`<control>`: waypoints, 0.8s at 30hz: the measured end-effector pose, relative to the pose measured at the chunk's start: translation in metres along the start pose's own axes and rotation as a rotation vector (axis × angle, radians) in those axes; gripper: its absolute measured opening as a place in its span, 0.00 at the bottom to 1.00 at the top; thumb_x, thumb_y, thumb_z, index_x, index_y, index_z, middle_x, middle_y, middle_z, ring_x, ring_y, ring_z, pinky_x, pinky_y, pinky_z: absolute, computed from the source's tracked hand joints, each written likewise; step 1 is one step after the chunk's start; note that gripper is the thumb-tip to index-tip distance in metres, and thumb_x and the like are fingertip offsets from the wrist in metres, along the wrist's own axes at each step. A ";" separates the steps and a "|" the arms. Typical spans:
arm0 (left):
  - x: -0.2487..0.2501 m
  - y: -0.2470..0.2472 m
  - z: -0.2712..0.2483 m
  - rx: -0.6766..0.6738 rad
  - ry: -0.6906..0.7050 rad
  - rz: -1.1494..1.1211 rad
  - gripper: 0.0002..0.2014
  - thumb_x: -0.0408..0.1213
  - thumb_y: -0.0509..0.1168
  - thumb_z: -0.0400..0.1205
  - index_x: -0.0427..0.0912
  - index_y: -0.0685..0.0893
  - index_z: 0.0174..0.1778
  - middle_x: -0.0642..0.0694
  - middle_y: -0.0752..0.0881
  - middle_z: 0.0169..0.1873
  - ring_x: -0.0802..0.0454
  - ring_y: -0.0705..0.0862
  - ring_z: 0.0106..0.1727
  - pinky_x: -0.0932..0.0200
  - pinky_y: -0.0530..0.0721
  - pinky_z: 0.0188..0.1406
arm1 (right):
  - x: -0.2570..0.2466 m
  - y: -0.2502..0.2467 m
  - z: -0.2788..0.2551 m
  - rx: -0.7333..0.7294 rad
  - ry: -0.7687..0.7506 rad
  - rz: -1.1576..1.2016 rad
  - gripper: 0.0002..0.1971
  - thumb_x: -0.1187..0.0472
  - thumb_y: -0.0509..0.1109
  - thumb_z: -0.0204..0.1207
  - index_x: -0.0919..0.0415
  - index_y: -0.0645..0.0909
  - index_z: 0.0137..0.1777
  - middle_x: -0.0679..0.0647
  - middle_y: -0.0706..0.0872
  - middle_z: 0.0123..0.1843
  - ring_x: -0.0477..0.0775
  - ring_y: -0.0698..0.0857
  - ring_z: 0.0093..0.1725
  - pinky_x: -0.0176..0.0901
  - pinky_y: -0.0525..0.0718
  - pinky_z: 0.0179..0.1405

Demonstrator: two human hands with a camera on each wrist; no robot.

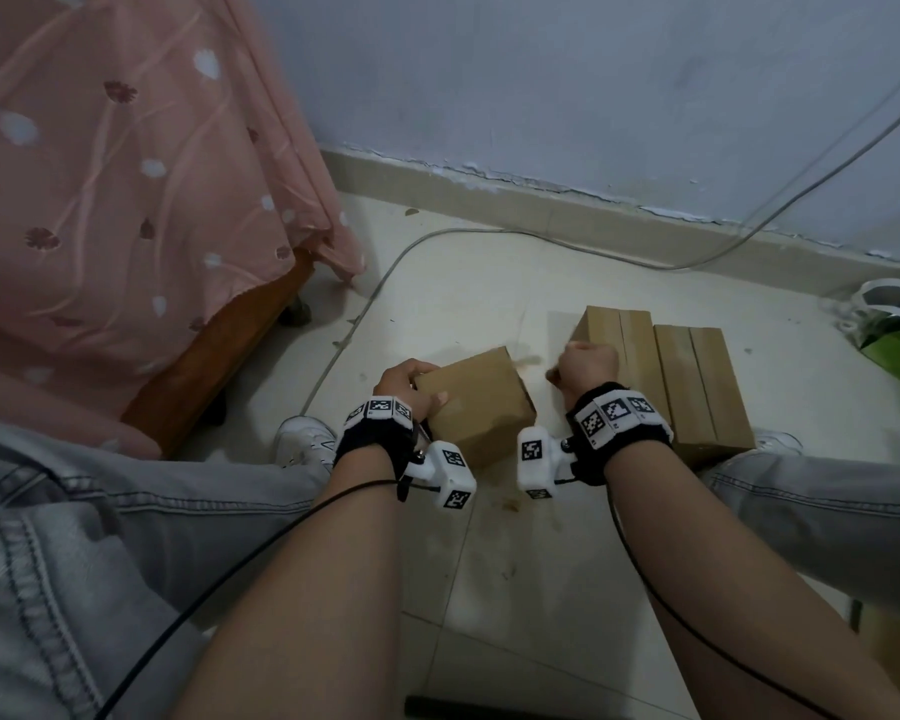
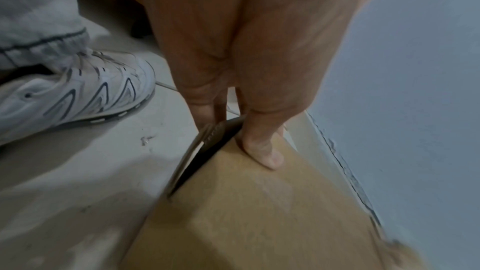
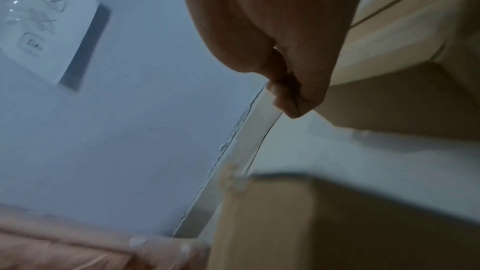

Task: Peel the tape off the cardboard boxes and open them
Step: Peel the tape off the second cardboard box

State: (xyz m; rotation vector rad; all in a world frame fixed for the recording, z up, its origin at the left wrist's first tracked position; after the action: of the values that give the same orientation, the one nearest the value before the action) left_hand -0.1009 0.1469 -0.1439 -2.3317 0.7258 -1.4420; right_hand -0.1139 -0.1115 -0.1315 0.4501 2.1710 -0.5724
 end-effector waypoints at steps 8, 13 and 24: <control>0.000 0.005 0.002 -0.015 0.028 0.024 0.18 0.32 0.76 0.75 0.52 0.87 0.60 0.46 0.84 0.56 0.47 0.82 0.55 0.55 0.81 0.62 | -0.020 0.021 -0.024 -0.344 -0.239 -0.570 0.25 0.42 0.72 0.77 0.69 0.81 0.43 0.58 0.86 0.38 0.57 0.88 0.39 0.50 0.90 0.41; 0.002 0.002 0.002 0.012 0.011 0.063 0.18 0.34 0.76 0.75 0.52 0.86 0.59 0.46 0.85 0.56 0.44 0.85 0.55 0.55 0.83 0.58 | -0.021 0.044 -0.034 -0.134 -0.481 -0.914 0.08 0.62 0.73 0.75 0.68 0.84 0.39 0.61 0.86 0.39 0.65 0.86 0.43 0.49 0.87 0.43; 0.057 0.042 -0.004 -0.152 0.105 0.624 0.54 0.56 0.79 0.65 0.63 0.51 0.81 0.42 0.61 0.76 0.28 0.62 0.78 0.27 0.66 0.74 | -0.060 0.035 -0.038 -0.007 -0.583 -0.874 0.10 0.61 0.68 0.78 0.67 0.85 0.40 0.61 0.87 0.39 0.63 0.87 0.43 0.45 0.85 0.43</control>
State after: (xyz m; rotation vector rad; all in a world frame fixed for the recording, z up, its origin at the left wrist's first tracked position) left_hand -0.0941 0.0802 -0.1209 -1.8704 1.4729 -1.2489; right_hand -0.0849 -0.0688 -0.0716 -0.6522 1.7084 -1.0053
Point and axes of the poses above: each hand's wrist, its own z-axis towards the middle knuckle, its own y-axis out of the palm, x = y × z, the point moved 6 cm from there along z, towards the middle knuckle
